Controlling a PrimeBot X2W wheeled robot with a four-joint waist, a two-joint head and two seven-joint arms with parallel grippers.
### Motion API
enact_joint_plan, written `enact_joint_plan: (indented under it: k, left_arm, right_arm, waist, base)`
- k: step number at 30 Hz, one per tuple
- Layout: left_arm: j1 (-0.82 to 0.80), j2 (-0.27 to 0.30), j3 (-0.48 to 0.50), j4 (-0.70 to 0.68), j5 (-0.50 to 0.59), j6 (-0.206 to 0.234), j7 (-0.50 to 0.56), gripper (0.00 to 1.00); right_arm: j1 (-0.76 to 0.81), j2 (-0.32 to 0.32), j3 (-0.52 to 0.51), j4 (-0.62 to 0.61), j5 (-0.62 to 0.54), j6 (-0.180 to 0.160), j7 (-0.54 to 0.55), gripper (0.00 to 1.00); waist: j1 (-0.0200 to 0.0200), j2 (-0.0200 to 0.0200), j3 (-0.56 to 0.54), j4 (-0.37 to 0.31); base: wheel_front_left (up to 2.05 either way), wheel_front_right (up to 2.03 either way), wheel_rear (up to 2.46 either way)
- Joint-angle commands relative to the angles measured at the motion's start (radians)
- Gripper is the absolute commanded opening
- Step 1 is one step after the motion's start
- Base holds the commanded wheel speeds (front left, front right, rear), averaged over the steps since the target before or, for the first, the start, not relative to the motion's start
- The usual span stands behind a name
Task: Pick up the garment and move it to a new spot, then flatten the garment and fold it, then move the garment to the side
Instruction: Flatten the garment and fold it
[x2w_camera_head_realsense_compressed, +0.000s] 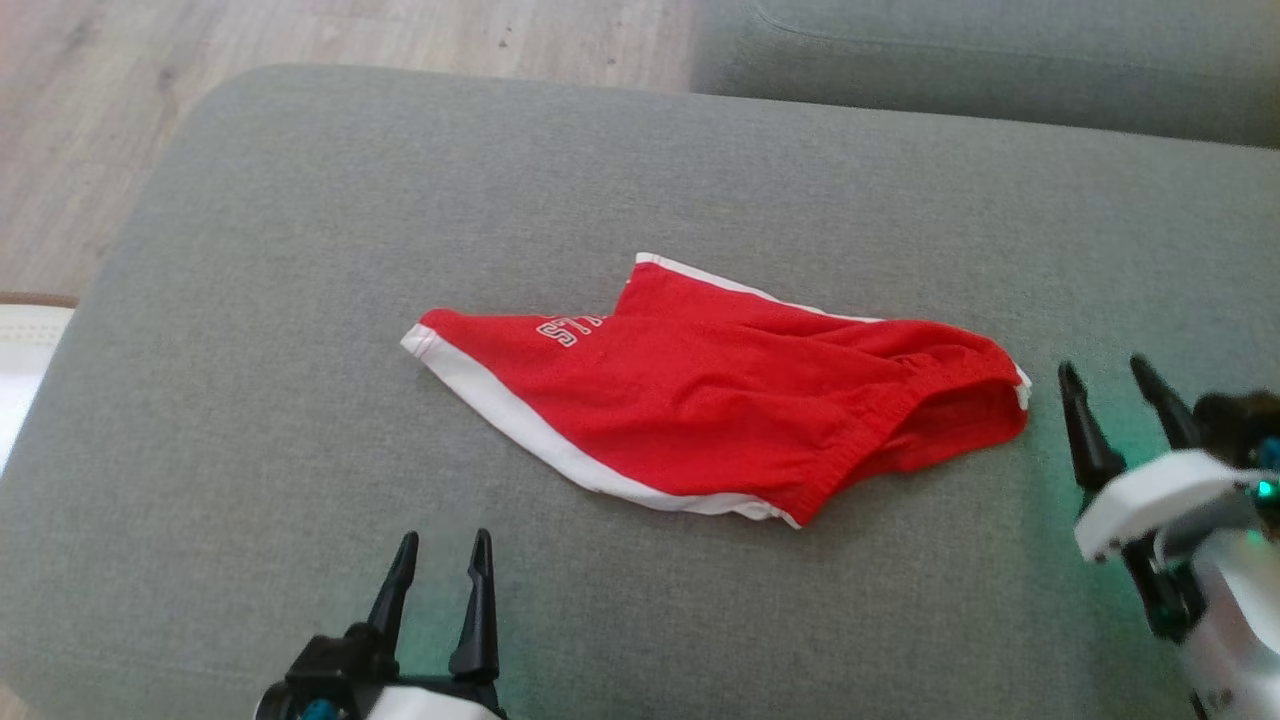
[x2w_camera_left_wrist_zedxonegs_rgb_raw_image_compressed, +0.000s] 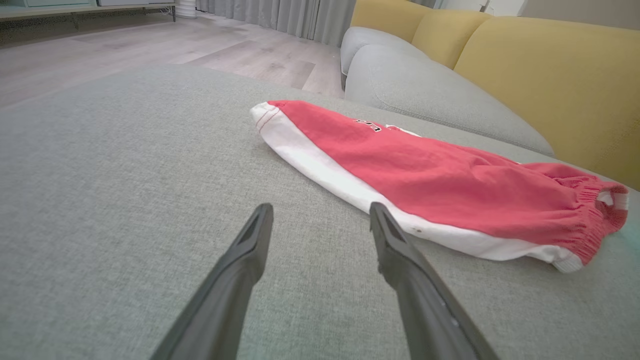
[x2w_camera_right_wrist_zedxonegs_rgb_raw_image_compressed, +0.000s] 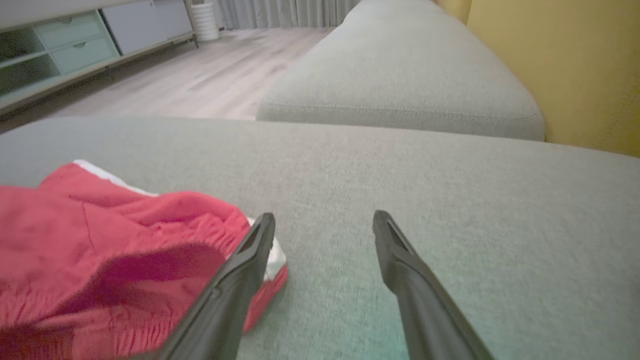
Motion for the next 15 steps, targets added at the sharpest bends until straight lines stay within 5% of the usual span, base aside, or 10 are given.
enact_joint_plan:
  k: [1, 6, 15]
  left_arm:
    - [-0.035, -0.001, 0.029, -0.031, -0.004, 0.008, -0.011, 1.0]
    - [-0.045, -0.001, 0.025, -0.026, -0.006, 0.009, -0.011, 1.0]
    - [-0.043, -0.001, 0.022, -0.022, -0.009, 0.009, -0.011, 1.0]
  right_arm:
    - [-0.043, 0.004, 0.003, -0.03, -0.015, 0.003, -0.013, 1.0]
    - [0.006, 0.111, -0.066, -0.197, -0.083, 0.003, -0.016, 1.0]
    - [0.196, 0.101, 0.25, -0.379, -0.005, 0.003, -0.016, 1.0]
  waist:
    - [0.0, 0.0, 0.007, -0.011]
    - [0.0, 0.0, 0.008, -0.019]
    - [0.0, 0.0, 0.005, 0.004]
  base:
    - [0.0, 0.0, 0.0]
    - [0.0, 0.0, 0.0]
    - [0.0, 0.0, 0.0]
